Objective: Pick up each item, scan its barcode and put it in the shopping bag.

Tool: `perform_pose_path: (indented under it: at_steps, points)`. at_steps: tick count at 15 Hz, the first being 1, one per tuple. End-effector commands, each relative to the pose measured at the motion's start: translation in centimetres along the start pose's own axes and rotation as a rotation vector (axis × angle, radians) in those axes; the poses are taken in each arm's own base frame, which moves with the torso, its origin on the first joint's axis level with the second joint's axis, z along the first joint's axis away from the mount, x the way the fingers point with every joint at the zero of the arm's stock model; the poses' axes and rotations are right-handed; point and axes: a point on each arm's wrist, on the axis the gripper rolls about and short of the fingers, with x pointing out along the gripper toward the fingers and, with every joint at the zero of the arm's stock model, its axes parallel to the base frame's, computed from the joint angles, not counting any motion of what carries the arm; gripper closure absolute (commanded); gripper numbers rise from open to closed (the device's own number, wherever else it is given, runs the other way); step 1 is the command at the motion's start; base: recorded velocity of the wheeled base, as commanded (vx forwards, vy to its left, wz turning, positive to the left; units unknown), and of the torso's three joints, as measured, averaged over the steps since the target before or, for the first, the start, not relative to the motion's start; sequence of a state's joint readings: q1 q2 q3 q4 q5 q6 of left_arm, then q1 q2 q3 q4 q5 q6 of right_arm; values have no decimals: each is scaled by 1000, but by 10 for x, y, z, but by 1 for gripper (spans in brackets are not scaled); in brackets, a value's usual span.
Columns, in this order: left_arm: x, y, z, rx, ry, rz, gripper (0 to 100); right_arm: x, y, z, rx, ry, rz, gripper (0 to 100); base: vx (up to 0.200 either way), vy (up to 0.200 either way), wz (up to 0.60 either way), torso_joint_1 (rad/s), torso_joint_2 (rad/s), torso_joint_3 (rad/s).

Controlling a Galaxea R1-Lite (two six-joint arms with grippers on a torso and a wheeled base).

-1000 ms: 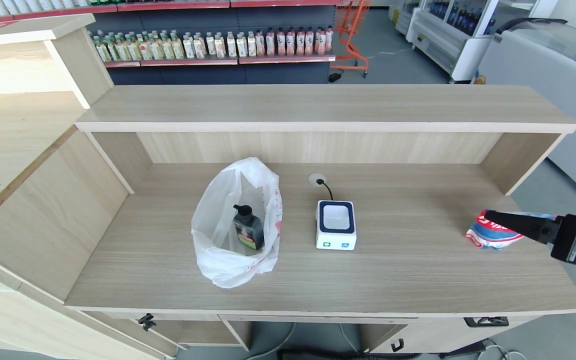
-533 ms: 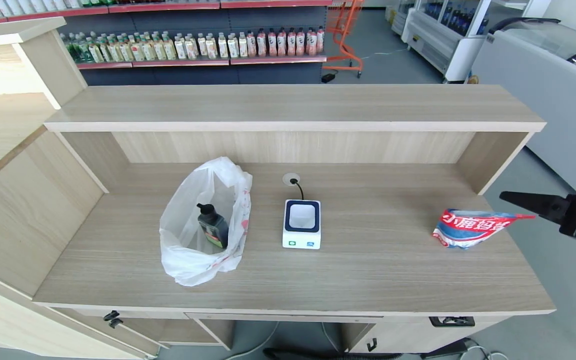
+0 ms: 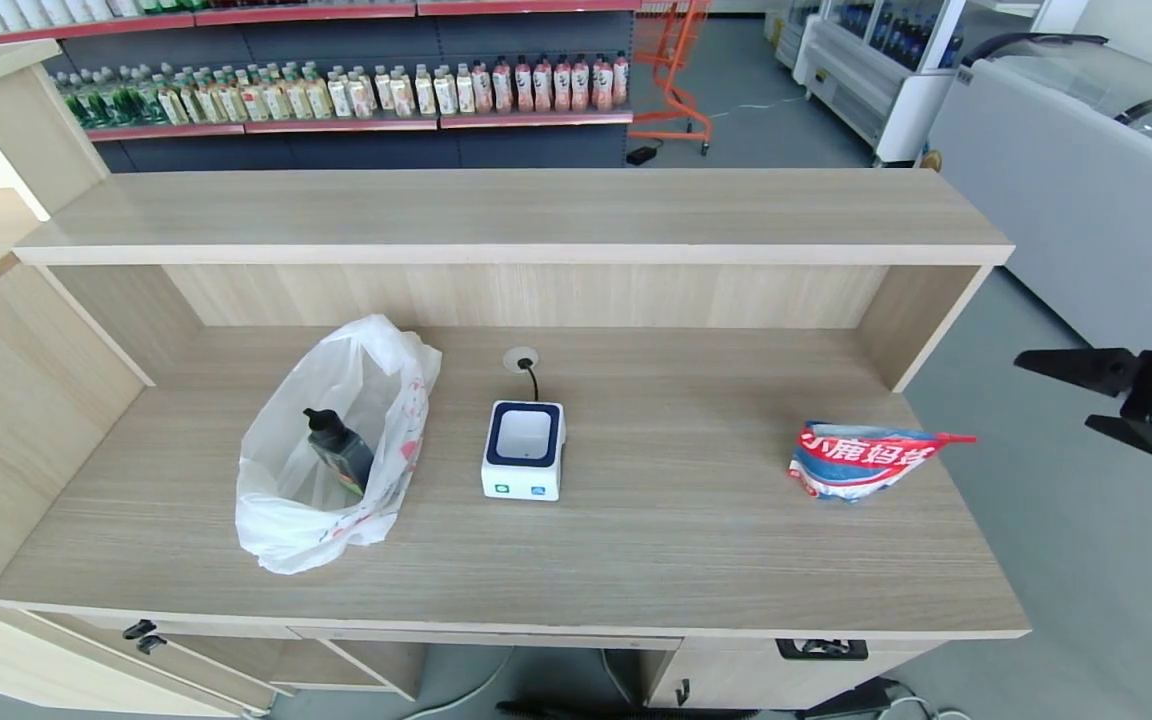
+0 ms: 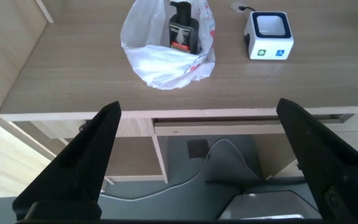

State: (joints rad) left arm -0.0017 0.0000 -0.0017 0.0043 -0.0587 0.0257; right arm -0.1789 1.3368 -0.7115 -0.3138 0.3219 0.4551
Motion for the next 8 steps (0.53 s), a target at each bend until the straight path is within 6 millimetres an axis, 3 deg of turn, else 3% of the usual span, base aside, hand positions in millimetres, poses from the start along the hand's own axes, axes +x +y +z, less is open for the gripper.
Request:
perform_pose_path:
  at_steps: [1, 8]
  points:
    - [0, 0, 0, 0, 0, -1, 0, 12, 0, 9, 36, 0, -36, 0, 0, 0, 0, 0, 0, 0]
    - [0, 0, 0, 0, 2, -1, 0, 40, 21, -11, 396, 89, -256, 0, 0, 0, 0, 0, 0, 0]
